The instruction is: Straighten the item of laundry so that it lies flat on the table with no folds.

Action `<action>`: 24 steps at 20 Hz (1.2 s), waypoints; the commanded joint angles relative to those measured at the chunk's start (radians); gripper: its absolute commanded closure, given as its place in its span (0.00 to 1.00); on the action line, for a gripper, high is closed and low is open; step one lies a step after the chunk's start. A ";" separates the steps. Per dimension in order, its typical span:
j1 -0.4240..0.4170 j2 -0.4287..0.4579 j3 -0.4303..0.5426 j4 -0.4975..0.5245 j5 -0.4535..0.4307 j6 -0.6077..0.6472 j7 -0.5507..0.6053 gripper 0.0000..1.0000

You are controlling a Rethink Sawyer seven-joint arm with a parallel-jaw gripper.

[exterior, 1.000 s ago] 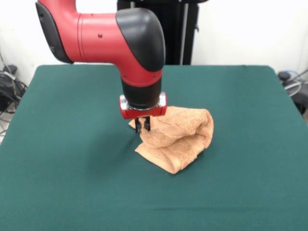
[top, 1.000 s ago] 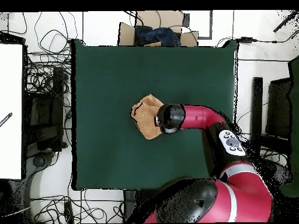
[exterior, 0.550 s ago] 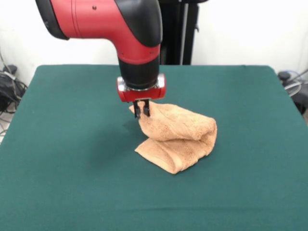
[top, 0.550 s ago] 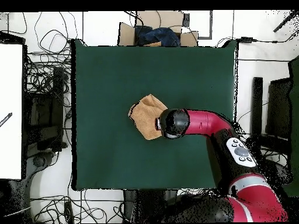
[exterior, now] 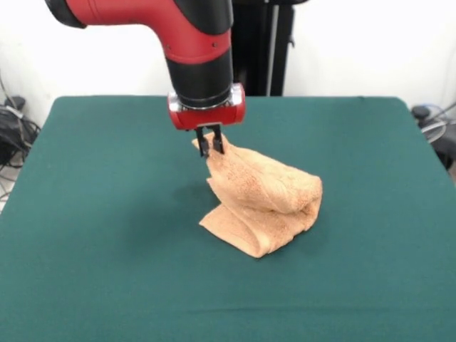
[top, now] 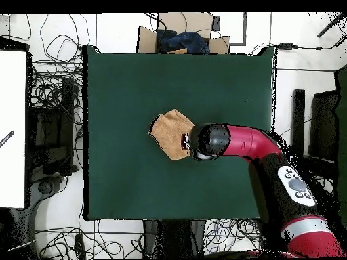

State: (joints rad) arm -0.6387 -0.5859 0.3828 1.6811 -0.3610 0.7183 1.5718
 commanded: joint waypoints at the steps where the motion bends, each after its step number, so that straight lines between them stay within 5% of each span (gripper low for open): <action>1: -0.042 -0.016 0.123 -0.020 0.024 0.152 -0.172 1.00; 8: -0.108 -0.128 0.155 -0.063 0.013 0.330 -0.245 1.00; 24: -0.190 -0.101 0.219 -0.179 -0.039 0.478 -0.341 1.00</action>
State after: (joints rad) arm -0.8297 -0.7041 0.5173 1.5603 -0.3606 1.1121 1.4691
